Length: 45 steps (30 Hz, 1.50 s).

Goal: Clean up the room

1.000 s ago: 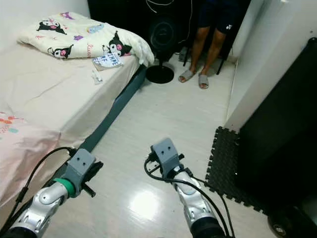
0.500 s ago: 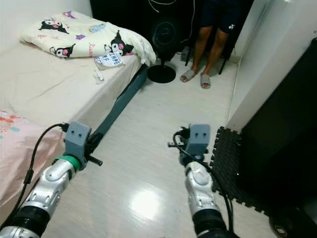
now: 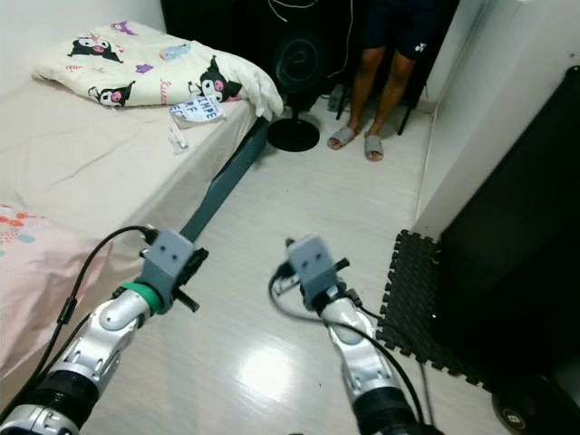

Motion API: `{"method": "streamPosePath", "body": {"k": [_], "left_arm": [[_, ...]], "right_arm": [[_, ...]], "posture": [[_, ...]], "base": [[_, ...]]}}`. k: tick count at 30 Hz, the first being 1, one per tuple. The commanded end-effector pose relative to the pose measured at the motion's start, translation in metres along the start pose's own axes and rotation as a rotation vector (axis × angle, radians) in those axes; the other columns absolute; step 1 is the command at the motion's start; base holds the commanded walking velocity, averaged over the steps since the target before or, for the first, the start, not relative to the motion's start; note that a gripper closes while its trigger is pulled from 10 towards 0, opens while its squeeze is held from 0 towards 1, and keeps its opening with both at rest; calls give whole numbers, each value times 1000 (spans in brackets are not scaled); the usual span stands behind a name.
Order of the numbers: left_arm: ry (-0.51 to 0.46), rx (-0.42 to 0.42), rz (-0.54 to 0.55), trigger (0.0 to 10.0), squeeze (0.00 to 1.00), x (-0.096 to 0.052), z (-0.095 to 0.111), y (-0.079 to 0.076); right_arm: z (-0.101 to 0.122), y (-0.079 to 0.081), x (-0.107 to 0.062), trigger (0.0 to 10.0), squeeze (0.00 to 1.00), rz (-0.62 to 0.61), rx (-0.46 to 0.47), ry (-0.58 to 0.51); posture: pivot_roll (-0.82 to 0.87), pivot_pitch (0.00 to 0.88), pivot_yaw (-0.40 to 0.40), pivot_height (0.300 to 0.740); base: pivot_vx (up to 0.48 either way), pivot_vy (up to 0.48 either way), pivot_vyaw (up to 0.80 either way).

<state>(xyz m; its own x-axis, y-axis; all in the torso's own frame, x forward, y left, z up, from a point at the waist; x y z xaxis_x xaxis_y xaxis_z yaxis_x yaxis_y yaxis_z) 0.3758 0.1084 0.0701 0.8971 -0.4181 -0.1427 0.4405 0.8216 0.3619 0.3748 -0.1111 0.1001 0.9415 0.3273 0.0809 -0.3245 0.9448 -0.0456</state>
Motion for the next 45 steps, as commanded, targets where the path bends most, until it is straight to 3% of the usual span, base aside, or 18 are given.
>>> {"method": "streamPosePath", "body": {"k": [1,3,6,13,20,33,45], "left_arm": [[24,-89,10,10000,0,-5,-9,1],[19,-155,33,10000,0,-8,-12,6],[16,-196,45,10000,0,-11,-13,9],[-22,-189,3,10000,0,-12,-4,4],[-50,-186,11,10000,0,-10,5,4],[-47,-185,42,10000,0,-9,5,8],[-23,-185,89,10000,0,-9,-1,14]], "right_arm": [[-4,-14,-1,10000,0,-101,144,6],[-7,-21,-2,10000,0,-176,264,-3],[-12,-22,-5,10000,0,-197,303,3],[-9,-7,-6,10000,0,-114,232,0],[2,-10,-3,10000,0,-112,234,-40],[-2,-9,-6,10000,0,-118,225,-24],[-6,-11,-8,10000,0,-122,215,-7]], "posture": [[-12,0,67,740],[-9,0,68,740],[-8,0,69,740],[-12,0,70,740],[-11,0,68,740],[-12,6,70,740],[-13,12,67,740]], "base": [[0,0,0],[0,0,0],[0,0,0],[0,0,0],[0,0,0],[0,0,0],[444,0,0]]}}
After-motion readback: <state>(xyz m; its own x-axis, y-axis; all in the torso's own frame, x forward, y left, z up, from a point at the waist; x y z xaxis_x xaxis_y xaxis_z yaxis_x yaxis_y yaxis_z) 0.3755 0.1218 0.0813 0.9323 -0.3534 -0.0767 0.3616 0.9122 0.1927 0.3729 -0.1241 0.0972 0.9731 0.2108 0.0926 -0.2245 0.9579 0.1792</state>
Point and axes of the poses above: a point about 5 cm out from each wrist's last joint towards the gripper, its own x axis pointing out of the wrist towards the gripper, its own z axis along the axis of the wrist's last joint, y = z × x, the point moved 6 cm from there along x, pointing out of the wrist towards the gripper, and after that the axes turned 9 degrees about x, right-handed, at the moved point
